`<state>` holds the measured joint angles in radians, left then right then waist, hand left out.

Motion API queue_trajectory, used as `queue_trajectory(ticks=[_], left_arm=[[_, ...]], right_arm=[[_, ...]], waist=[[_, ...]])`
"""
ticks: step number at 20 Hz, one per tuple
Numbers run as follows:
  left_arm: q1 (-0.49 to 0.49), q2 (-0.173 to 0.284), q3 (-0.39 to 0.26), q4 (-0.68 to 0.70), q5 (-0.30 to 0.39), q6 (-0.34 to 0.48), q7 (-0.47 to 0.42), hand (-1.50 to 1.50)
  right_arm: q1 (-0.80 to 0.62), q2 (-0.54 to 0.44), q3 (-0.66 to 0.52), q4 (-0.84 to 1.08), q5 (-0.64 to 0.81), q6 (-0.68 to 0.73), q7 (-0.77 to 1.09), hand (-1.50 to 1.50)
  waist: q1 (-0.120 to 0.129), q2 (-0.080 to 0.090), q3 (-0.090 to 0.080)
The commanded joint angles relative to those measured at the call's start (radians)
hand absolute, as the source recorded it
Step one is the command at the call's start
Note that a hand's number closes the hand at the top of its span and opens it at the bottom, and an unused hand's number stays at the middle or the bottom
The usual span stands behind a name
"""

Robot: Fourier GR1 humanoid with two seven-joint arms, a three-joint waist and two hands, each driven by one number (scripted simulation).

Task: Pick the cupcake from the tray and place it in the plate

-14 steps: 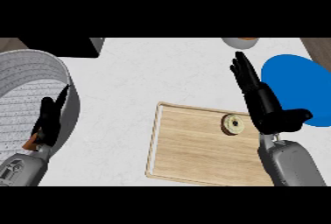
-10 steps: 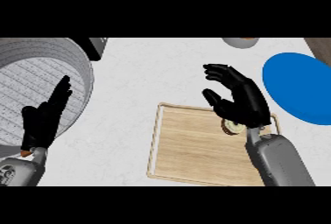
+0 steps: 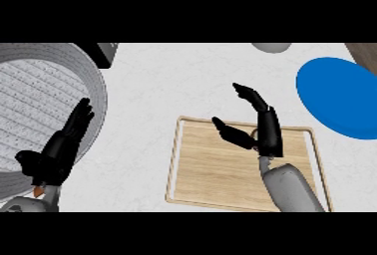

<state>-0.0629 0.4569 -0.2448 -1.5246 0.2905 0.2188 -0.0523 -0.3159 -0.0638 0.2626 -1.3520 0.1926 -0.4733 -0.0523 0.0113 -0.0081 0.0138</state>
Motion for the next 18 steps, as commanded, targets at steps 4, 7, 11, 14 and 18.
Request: queue_trajectory(ticks=[4, 7, 11, 14, 18], left_arm=[[0.071, -0.014, 0.027, 0.096, 0.003, -0.062, -0.089, 0.0], [0.002, -0.033, 0.032, 0.124, -0.027, -0.021, -0.044, 0.0], [0.018, -0.02, 0.069, 0.155, -0.01, -0.043, -0.074, 0.0], [0.037, 0.011, 0.101, 0.099, 0.033, -0.075, -0.051, 0.0], [0.1, -0.004, 0.056, 0.067, -0.019, -0.053, -0.084, 0.0]], right_arm=[[0.122, 0.04, 0.072, 0.01, 0.163, -0.185, -0.118, -1.5], [0.177, -0.023, 0.052, -0.101, 0.186, -0.187, -0.054, -1.5], [0.236, -0.092, 0.098, -0.174, 0.323, -0.165, 0.137, -1.5], [0.221, -0.191, 0.09, -0.233, 0.391, -0.039, 0.328, -1.5], [0.232, -0.23, 0.163, -0.266, 0.478, 0.116, 0.529, -1.5]], waist=[[-0.016, 0.007, -0.015], [-0.032, 0.007, -0.015], [-0.044, 0.006, -0.018], [-0.04, 0.004, -0.02], [-0.025, 0.003, -0.02]])
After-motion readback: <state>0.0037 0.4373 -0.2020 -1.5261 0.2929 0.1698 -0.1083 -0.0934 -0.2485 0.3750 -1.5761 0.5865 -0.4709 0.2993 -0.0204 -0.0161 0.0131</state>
